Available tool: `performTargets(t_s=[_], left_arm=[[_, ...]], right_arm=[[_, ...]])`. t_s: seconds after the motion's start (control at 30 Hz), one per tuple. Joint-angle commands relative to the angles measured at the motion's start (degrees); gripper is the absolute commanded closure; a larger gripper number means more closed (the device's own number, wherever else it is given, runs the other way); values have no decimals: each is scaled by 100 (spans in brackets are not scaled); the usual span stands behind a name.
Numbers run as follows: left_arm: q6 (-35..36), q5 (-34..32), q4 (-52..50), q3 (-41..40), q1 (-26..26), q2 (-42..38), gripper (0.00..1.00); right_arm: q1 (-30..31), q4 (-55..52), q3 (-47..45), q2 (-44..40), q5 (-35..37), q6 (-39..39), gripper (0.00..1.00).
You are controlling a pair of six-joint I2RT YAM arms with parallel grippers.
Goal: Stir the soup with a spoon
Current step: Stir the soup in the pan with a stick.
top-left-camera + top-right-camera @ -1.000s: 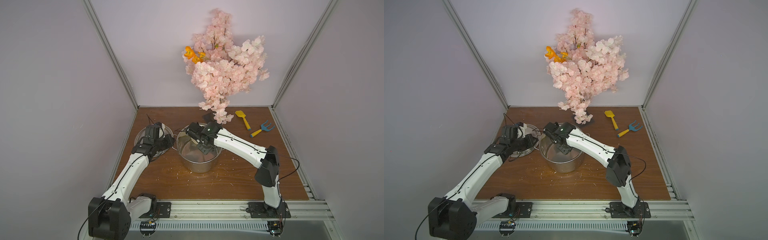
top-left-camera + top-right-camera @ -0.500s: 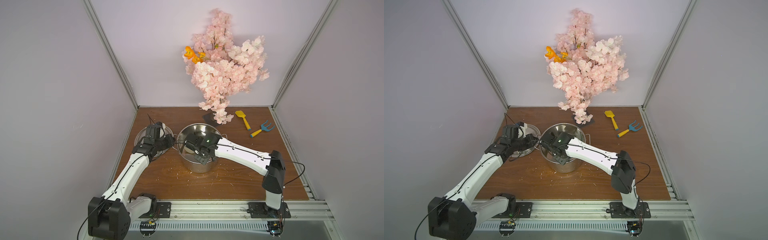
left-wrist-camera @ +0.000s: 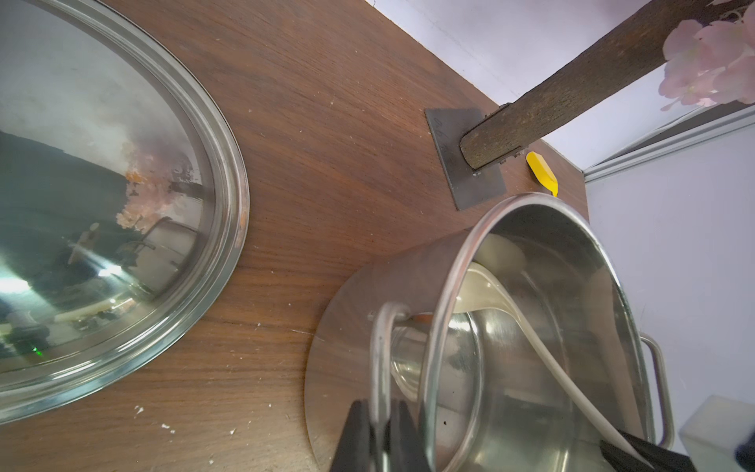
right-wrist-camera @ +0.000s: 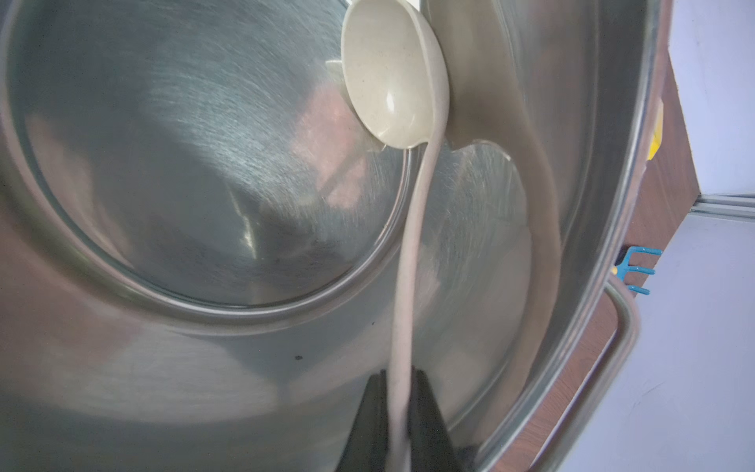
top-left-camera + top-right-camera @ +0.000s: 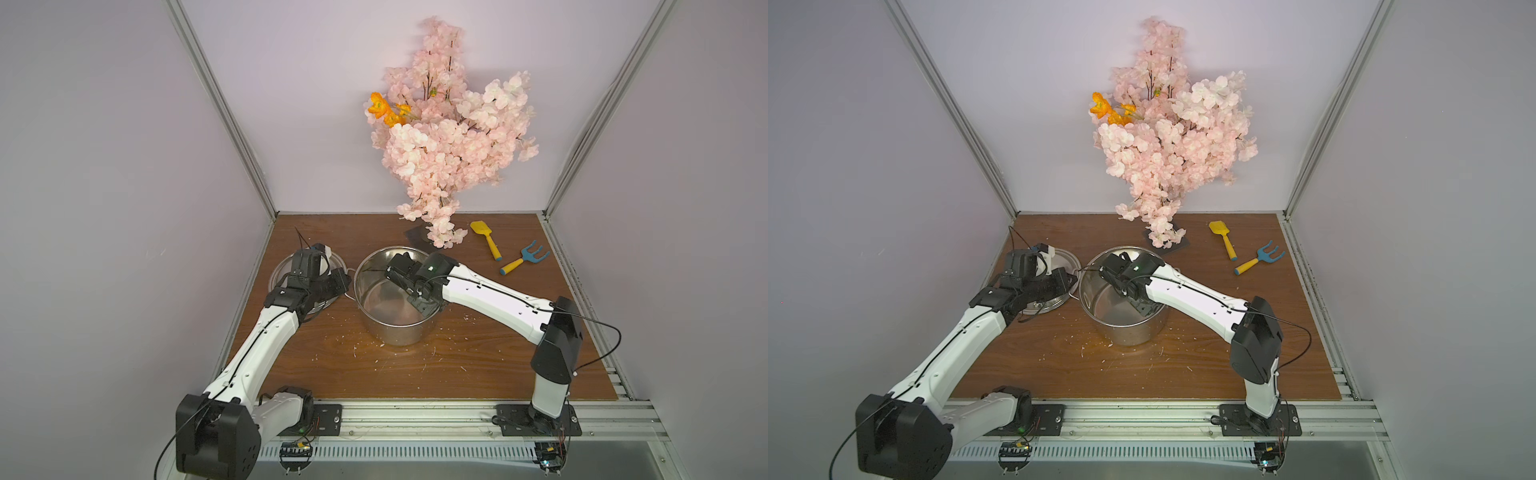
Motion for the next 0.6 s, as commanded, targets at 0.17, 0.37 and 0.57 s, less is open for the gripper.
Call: performTargets(t_s=[0.17,0.37,0.57], left_arm=[[188,130,-97,-20,-116,-116,100],[214,130,-110,-13,-127,-143,100],[219,139,-109,11,-127,-137,100]], right_arm=[[219,18,1259,769,-410,-142,100],[613,72,1404,733,-763,-264,100],[704,-70,260,105,-486,-90,100]])
